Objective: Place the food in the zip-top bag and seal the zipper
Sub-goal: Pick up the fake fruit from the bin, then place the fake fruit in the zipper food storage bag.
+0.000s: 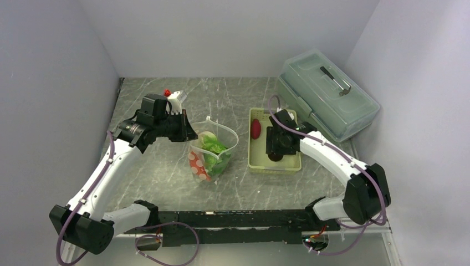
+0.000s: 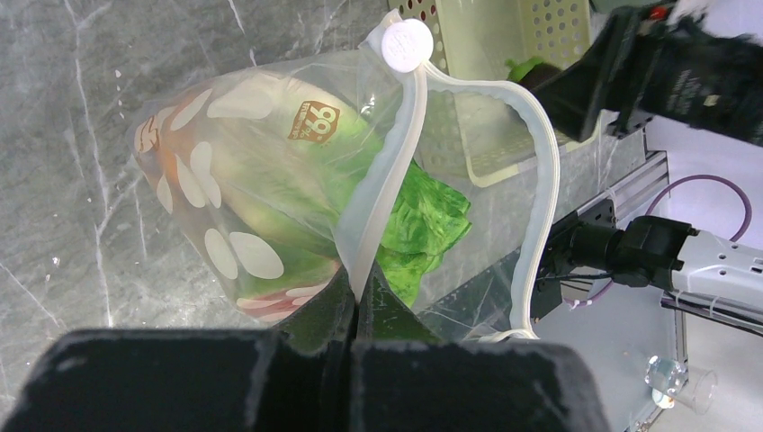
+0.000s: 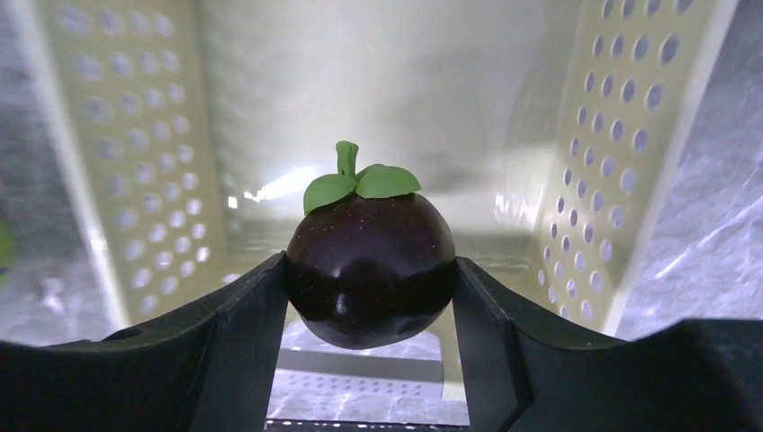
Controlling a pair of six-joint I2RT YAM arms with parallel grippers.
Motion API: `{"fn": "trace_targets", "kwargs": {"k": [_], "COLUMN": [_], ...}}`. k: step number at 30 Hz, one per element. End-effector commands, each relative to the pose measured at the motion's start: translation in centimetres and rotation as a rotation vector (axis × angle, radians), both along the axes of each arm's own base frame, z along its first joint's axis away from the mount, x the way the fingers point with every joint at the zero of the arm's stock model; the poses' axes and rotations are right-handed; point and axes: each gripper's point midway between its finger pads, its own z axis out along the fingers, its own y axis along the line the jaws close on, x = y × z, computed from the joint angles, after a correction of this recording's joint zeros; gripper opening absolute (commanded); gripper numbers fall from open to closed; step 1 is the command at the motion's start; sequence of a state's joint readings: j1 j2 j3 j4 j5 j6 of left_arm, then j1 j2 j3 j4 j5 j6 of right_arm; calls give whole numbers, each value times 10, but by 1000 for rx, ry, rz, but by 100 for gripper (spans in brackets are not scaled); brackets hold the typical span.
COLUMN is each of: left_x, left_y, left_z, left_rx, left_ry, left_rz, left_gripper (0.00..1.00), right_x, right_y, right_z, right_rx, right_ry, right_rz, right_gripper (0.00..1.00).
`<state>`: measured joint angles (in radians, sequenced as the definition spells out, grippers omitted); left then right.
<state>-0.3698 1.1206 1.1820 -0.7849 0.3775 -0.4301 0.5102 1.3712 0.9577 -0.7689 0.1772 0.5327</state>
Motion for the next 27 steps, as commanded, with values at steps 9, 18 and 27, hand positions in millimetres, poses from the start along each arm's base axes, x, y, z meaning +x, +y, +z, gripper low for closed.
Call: {"fn": "trace_targets", "kwargs": {"k": [9,18,27], "left_x": [0,-2,-3], "left_y": [-2,0,2], "left_z": [16,13,11], "left_rx": [-26,-18,-7], "left_ry": [-58,-45,-36], "left_rz": [-18,-8,-3], "left_gripper": [0,0,0], "right_x": [31,23,6], "right_y": [49,108,166], "right_z": [139,219,255], "right_rx": [298,524,570], "right_ry": [-320,-474,-551], "right_rz": [151,353,521], "right_gripper": [26,26,26]}}
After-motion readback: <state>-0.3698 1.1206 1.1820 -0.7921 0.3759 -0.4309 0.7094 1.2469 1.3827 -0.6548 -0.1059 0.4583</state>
